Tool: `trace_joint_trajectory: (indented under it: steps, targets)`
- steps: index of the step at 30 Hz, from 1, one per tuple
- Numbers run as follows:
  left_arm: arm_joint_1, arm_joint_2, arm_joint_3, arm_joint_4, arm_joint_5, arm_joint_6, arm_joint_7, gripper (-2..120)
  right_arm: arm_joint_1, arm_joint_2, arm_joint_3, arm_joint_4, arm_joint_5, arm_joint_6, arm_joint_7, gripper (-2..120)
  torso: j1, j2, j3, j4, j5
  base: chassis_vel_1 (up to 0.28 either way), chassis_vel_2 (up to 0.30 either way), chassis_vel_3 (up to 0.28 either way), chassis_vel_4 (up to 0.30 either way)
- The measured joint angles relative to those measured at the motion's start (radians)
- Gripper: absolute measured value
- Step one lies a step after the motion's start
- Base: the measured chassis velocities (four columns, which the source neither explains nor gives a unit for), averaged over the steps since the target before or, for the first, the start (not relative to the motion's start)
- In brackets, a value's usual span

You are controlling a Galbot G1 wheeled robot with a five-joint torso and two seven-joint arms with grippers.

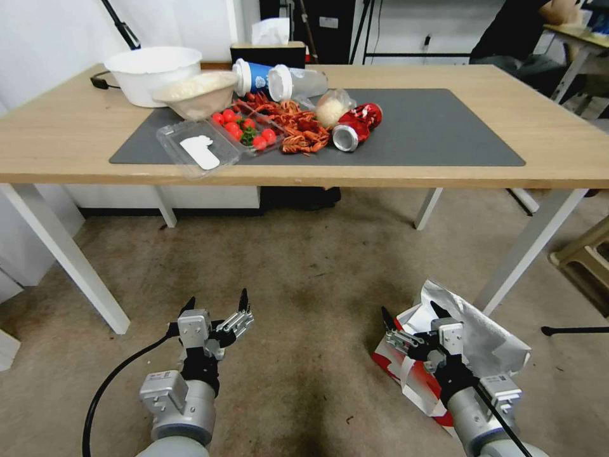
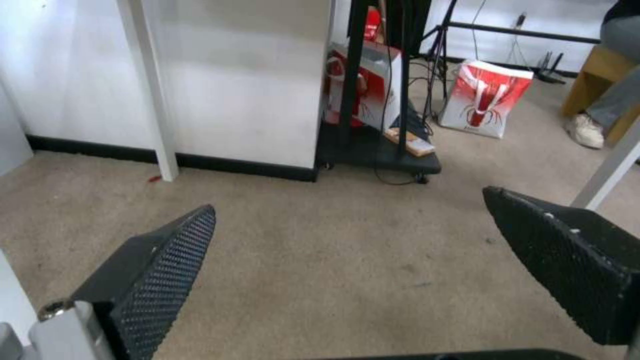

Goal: Pick up the food delivery bag from the floor and place it on the table.

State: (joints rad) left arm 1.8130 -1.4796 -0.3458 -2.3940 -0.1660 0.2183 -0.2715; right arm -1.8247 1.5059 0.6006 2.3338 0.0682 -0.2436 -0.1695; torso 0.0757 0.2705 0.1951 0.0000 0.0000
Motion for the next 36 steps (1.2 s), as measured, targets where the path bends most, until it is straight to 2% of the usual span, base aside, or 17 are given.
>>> trace_joint_trajectory:
  steps: [14,17,36]
  targets:
    - [-0.002,0.000,-0.001,0.002,-0.002,0.001,-0.002,100,-0.001,-0.001,0.005,-0.001,0.000,0.000,-0.001,100,-0.013,-0.048,-0.036,0.0000,0.0000,0.000,0.000,0.000,0.000]
    - [-0.003,0.002,-0.001,0.003,-0.001,0.001,-0.003,100,-0.002,0.000,0.005,-0.002,0.000,0.000,-0.001,100,-0.019,-0.078,-0.059,0.0000,0.0000,0.000,0.000,0.000,0.000]
    - [-0.006,0.002,0.000,0.007,-0.004,0.001,-0.003,100,-0.001,0.001,0.004,-0.006,0.001,0.000,-0.001,100,-0.032,-0.154,-0.122,0.0000,0.0000,0.000,0.000,0.000,0.000]
